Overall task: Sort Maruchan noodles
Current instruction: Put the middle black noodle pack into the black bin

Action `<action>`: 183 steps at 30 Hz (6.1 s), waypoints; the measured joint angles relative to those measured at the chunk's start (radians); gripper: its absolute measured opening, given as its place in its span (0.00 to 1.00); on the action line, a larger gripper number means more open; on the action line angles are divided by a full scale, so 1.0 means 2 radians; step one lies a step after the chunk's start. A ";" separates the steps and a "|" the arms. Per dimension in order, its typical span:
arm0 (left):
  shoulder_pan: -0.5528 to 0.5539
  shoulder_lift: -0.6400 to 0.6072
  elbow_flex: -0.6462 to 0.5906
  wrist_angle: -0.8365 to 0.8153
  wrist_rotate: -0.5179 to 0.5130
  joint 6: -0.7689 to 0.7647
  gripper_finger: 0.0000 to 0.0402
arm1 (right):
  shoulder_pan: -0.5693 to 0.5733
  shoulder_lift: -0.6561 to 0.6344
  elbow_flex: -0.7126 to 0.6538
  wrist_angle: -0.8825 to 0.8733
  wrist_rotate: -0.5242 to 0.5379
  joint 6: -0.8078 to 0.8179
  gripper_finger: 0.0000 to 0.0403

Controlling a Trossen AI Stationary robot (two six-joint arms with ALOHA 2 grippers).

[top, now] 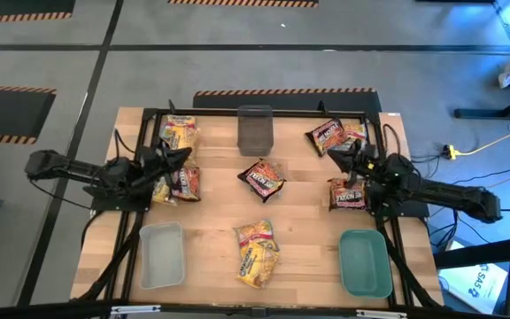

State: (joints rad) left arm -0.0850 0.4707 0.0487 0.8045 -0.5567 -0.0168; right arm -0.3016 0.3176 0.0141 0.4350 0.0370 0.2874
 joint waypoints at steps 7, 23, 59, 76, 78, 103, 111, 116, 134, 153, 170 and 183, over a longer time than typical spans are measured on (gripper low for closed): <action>0.018 0.163 0.083 -0.003 0.028 0.010 0.01 | 0.000 0.167 0.068 0.011 0.004 -0.020 0.02; 0.036 0.445 0.237 -0.074 0.107 0.070 0.25 | 0.000 0.347 0.134 0.008 0.003 -0.041 0.02; -0.040 0.736 0.463 -0.298 -0.026 0.265 0.45 | 0.000 0.349 0.134 0.005 -0.002 -0.047 0.02; -0.003 0.744 0.463 -0.238 -0.062 0.273 0.40 | 0.000 0.349 0.134 0.006 -0.002 -0.047 0.02; -0.003 0.744 0.463 -0.235 -0.061 0.272 0.36 | 0.000 0.349 0.134 0.006 -0.002 -0.047 0.02; -0.018 0.724 0.462 -0.225 -0.066 0.272 0.03 | 0.000 0.349 0.134 0.036 -0.003 -0.069 0.03; -0.024 0.685 0.462 -0.246 -0.067 0.258 0.03 | 0.000 0.349 0.134 0.046 -0.044 -0.076 0.22; -0.033 0.652 0.462 -0.294 -0.067 0.258 0.03 | 0.000 0.349 0.134 0.049 -0.072 -0.083 0.42; -0.068 0.563 0.462 -0.392 0.035 0.484 0.03 | 0.000 0.352 0.136 0.071 -0.105 0.016 0.61; -0.086 0.564 0.462 -0.374 0.096 0.712 0.03 | -0.066 0.586 0.451 -0.234 -0.367 0.034 0.61; -0.066 0.564 0.463 -0.383 0.098 0.717 0.03 | -0.019 0.686 0.498 -0.245 -0.492 0.034 0.58; -0.064 0.565 0.462 -0.385 0.099 0.659 0.15 | -0.019 0.685 0.498 -0.243 -0.505 0.001 0.24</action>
State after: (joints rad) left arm -0.2130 1.5997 0.9737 0.0348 -0.3592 1.3019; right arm -0.3399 1.6867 1.0100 -0.0517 -0.9723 0.2895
